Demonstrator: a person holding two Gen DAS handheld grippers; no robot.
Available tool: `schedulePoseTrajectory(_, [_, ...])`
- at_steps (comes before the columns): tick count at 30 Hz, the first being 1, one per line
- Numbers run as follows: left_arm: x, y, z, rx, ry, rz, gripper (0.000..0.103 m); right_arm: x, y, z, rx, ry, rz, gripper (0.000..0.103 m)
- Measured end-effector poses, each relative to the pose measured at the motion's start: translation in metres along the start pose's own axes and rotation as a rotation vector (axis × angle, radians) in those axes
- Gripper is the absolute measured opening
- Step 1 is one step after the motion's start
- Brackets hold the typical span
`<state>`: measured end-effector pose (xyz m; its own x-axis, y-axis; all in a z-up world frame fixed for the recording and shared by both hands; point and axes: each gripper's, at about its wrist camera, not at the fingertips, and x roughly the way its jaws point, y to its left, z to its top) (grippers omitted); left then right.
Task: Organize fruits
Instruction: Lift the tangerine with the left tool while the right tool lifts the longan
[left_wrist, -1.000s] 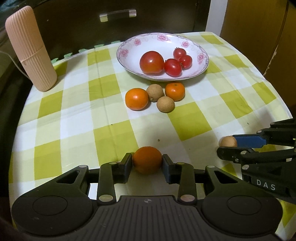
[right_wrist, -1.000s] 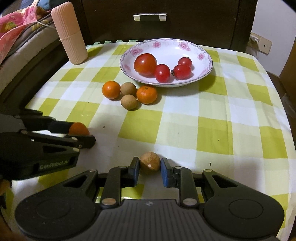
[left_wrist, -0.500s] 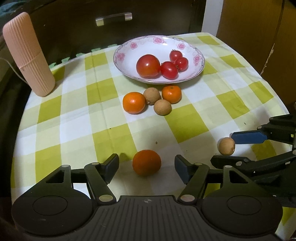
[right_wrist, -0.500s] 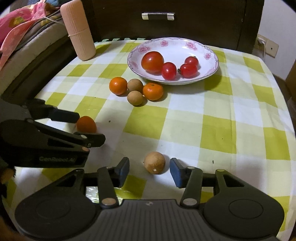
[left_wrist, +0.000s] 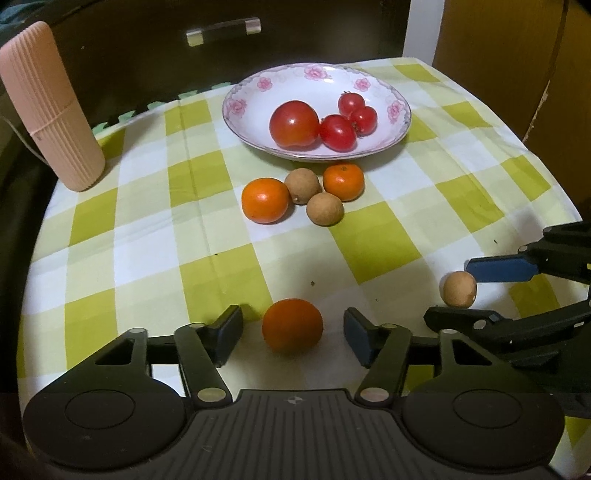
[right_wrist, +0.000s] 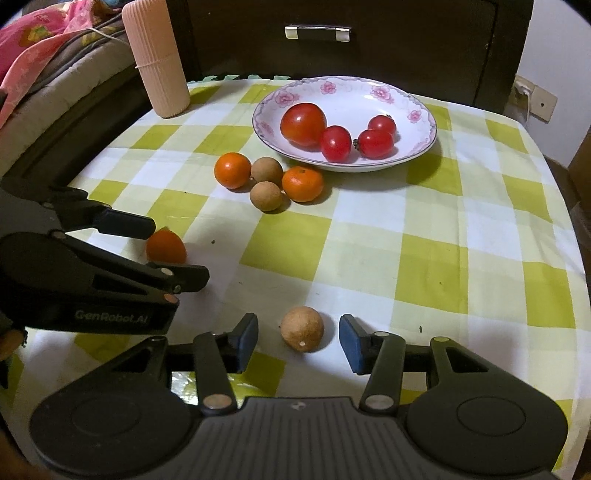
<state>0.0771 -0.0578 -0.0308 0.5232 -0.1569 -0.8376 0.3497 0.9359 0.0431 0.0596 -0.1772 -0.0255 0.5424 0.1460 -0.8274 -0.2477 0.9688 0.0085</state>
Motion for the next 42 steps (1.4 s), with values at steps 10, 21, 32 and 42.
schedulePoseTrajectory(10, [-0.002,0.001,0.001,-0.008,-0.004,-0.017,0.042,-0.001,0.000,0.001,0.010,0.022,-0.053,0.025])
schedulePoseTrajectory(21, [-0.008,0.002,0.005,-0.024,-0.020,-0.045,0.041,-0.003,-0.001,0.005,0.038,0.010,-0.030,0.023])
schedulePoseTrajectory(32, [-0.014,0.002,0.009,-0.043,-0.038,-0.062,0.041,-0.004,0.001,0.017,0.072,-0.019,-0.009,0.023])
schedulePoseTrajectory(42, [-0.015,0.004,0.012,-0.058,-0.041,-0.071,0.041,-0.005,0.001,0.021,0.099,-0.030,0.004,0.023])
